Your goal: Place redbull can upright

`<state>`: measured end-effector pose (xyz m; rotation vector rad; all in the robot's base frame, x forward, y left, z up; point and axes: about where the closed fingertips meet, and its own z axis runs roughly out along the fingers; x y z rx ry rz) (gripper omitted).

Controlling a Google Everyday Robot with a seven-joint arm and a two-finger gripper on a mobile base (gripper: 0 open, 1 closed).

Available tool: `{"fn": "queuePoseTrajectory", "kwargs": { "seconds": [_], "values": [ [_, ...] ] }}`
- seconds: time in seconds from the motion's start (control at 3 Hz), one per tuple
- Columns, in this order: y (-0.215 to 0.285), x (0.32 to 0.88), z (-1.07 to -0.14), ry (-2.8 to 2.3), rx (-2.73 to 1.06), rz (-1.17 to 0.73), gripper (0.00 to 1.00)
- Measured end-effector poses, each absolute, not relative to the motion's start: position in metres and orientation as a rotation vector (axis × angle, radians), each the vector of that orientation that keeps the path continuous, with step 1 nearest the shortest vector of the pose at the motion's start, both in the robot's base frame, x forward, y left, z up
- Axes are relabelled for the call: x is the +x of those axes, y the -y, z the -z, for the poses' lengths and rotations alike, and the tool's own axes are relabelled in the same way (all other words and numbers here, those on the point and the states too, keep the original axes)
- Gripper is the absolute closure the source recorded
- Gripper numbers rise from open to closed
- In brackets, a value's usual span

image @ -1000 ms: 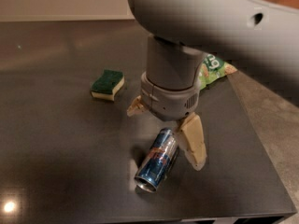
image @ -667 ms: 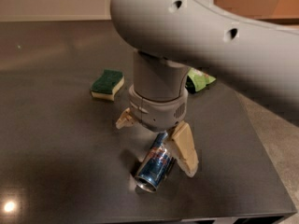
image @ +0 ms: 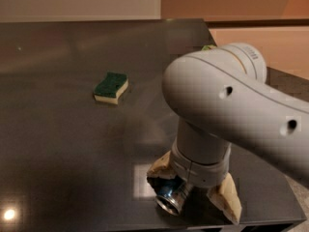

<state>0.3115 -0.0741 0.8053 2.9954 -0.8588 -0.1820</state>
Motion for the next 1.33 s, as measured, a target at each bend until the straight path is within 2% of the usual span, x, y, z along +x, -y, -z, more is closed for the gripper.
{"fn": "queuePoseTrajectory", "kwargs": {
  "seconds": [0.33,0.67,1.33],
  "values": [
    [0.097,0.304,-0.794,0.806,2.981,0.186,0.0],
    [0.097,0.304,-0.794,0.806,2.981,0.186,0.0],
    [0.098,0.304,-0.849,0.776,3.044,0.05,0.0]
  ]
}}
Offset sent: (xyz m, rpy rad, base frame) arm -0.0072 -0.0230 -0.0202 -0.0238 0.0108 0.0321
